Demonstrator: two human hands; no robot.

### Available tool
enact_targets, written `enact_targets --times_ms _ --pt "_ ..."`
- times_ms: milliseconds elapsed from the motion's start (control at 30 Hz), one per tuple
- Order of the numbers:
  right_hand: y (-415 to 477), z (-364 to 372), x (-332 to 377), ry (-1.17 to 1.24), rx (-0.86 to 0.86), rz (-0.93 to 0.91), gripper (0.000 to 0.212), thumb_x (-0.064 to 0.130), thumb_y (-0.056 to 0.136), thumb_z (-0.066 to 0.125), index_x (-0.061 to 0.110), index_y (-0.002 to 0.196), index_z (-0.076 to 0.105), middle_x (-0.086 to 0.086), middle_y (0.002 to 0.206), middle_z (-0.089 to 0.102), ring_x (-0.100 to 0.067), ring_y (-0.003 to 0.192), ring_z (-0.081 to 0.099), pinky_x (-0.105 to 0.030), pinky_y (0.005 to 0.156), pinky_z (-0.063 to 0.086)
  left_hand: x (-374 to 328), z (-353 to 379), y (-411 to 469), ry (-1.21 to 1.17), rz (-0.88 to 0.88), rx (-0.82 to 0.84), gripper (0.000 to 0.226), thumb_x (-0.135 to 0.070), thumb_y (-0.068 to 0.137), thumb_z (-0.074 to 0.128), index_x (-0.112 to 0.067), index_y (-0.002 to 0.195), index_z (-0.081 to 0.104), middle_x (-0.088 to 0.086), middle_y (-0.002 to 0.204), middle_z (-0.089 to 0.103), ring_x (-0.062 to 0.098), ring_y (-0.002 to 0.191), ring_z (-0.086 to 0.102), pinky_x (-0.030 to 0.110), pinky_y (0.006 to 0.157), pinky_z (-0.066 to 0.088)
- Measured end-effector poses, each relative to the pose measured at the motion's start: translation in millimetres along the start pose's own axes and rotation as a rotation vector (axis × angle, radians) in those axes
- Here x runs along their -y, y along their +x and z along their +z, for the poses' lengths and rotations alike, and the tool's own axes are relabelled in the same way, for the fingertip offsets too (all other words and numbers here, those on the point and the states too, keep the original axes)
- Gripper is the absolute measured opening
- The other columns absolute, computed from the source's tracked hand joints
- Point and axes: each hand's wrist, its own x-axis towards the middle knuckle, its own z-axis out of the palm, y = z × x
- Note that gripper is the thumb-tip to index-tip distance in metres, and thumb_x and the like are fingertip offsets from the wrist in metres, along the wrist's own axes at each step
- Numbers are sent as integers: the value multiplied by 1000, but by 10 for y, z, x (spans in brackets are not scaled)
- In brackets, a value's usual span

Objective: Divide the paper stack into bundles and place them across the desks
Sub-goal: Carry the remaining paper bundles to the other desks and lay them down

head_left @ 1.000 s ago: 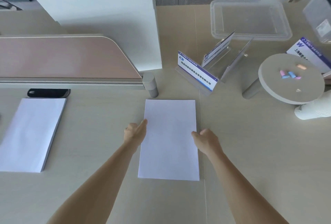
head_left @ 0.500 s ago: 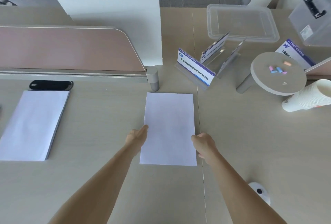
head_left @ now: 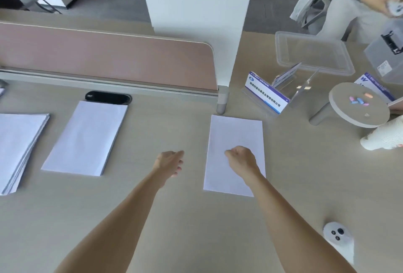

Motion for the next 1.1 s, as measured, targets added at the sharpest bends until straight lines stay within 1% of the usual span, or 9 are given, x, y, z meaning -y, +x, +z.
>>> enact_targets --times_ms 67,200,267,433,533,700,833,1067,1100 --pt "-209 345 369 47 47 -50 17 26 74 49 17 64 38 -4 64 39 -18 61 34 -32 61 28 93 -484 -122 -45 47 -13 17 -23 85 63 -10 75 63 5 68 59 19 53 49 24 50 38" --pt "-716 1199 1126 45 130 -182 43 28 83 58 17 46 40 -5 49 45 -21 50 42 -28 59 35 384 -1576 -393 -64 156 -135 31 -30 85 66 -14 61 58 2 54 52 19 48 46 24 53 40" --pt "-972 1711 1456 102 153 -217 45 24 85 62 17 43 46 -6 46 49 -20 45 47 -29 59 39 588 -2182 -491 -83 187 -175 33 -30 85 66 -14 59 53 2 52 48 19 48 43 23 52 36" --pt "-1615 2834 2136 249 324 -159 18 12 84 61 13 67 58 -5 61 55 -21 53 48 -28 54 43 1128 -3574 -731 -138 215 -280 21 -30 77 62 -15 65 54 4 57 49 18 52 43 27 59 34" --pt "-1841 3336 2446 256 412 -137 7 12 86 61 9 79 59 -8 73 59 -23 65 54 -28 59 50 1399 -4223 -728 -229 191 -315 19 -27 78 62 -14 67 53 5 59 48 20 56 42 30 61 35" --pt "-1840 3963 2833 253 494 -57 10 17 92 60 7 91 62 -11 88 64 -27 75 60 -28 61 54 1766 -4980 -515 -280 142 -368 24 -41 75 60 -18 81 55 2 73 56 19 67 45 32 66 38" --pt "-1566 4421 3087 290 523 27 10 16 93 59 6 95 61 -11 86 63 -28 75 60 -30 62 53 1923 -5458 -317 -195 98 -450 32 -52 65 56 -24 80 55 2 76 49 16 70 45 33 67 36" --pt "-1031 5187 3478 310 442 103 11 15 93 59 6 87 61 -9 81 61 -24 75 60 -34 75 54 1831 -6100 144 -102 26 -490 22 -42 67 54 -23 77 54 2 73 40 16 70 38 33 65 31" --pt "-970 5288 3523 294 423 112 11 14 93 59 5 85 60 -9 80 60 -23 75 59 -34 77 55 1819 -6173 274 -78 26 -488 23 -40 71 54 -20 80 59 -4 80 38 25 63 41 35 62 35"
